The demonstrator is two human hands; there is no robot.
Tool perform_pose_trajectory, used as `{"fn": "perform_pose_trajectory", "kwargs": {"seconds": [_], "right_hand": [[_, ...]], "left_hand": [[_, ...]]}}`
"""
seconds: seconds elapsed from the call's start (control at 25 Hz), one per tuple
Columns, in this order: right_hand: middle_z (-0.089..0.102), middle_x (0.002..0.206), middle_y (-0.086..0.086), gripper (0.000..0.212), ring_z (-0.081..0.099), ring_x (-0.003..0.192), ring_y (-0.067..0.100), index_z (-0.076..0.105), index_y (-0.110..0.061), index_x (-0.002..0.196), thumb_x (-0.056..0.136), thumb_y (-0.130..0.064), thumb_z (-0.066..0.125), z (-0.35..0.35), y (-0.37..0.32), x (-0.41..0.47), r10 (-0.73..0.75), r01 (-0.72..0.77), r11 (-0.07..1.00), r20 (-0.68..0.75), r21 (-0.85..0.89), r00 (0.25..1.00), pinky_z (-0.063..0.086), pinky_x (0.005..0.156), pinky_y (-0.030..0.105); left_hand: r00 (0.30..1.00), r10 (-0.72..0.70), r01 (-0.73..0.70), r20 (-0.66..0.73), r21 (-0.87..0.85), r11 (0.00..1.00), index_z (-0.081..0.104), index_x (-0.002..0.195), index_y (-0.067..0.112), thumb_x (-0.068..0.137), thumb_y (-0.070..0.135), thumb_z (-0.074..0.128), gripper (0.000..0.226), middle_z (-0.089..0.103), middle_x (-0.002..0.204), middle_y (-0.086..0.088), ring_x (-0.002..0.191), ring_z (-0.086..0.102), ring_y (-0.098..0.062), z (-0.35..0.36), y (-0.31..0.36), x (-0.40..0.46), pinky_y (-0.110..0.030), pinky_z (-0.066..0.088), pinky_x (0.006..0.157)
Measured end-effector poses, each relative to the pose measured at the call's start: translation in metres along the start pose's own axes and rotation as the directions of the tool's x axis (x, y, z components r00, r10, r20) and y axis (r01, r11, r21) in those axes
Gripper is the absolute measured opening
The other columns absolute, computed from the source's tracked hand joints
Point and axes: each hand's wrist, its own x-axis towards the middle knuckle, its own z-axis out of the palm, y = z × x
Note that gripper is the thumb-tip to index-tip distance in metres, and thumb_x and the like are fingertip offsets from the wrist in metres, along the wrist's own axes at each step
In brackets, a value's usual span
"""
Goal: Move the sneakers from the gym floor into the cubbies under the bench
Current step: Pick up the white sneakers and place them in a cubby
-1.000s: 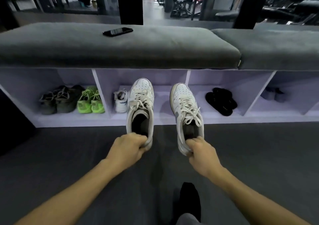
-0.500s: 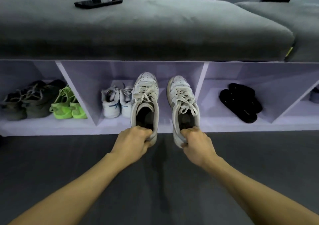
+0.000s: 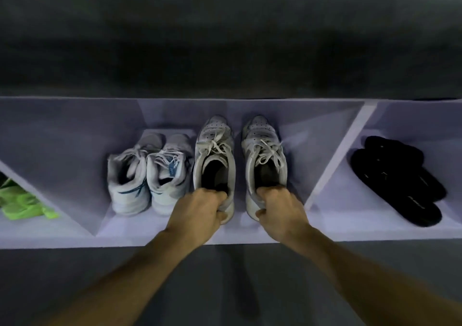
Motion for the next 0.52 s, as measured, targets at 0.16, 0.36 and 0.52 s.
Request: {"fn": "perform_pose_trajectory", "kwargs": {"seconds": [0.16, 0.36, 0.52], "right_hand": [[0.058, 0.109, 0.008, 0.014, 0.057, 0.098, 0.032, 0.052, -0.020, 0.096, 0.085, -0.015, 0.057, 0.016, 0.011, 0.029, 0.007, -0.007, 1.000, 0.053, -0.007, 0.999, 0.048, 0.082, 0.033], [0.056, 0.115, 0.005, 0.023, 0.055, 0.103, 0.028, 0.054, -0.021, 0.105, 0.084, -0.016, 0.060, 0.023, 0.023, 0.038, 0.009, -0.005, 0.999, 0.096, -0.041, 0.995, 0.046, 0.088, 0.031], [0.053, 0.121, -0.002, 0.037, 0.048, 0.112, 0.021, 0.049, -0.023, 0.113, 0.080, -0.028, 0.066, 0.018, 0.026, 0.028, -0.100, 0.098, 0.989, -0.014, -0.114, 0.995, 0.042, 0.090, 0.031]], "left_hand": [[0.999, -0.036, 0.036, 0.003, -0.028, 0.999, 0.058, 0.091, 0.020, 0.078, 0.031, 0.064, 0.018, 0.065, 0.087, -0.008, 0.087, 0.060, -0.033, 0.020, -0.012, 0.025, -0.034, 0.047, 0.064], [0.998, -0.064, 0.063, 0.020, 0.035, 0.997, 0.053, 0.112, 0.027, 0.082, 0.029, 0.062, 0.031, 0.063, 0.107, -0.004, 0.098, 0.059, -0.029, 0.036, -0.013, 0.035, -0.035, 0.049, 0.072], [0.993, -0.095, 0.094, -0.076, -0.022, 0.995, 0.041, 0.131, 0.029, 0.078, 0.039, 0.066, 0.059, 0.049, 0.131, 0.003, 0.113, 0.050, -0.022, 0.032, -0.009, 0.027, -0.034, 0.049, 0.076]]}}
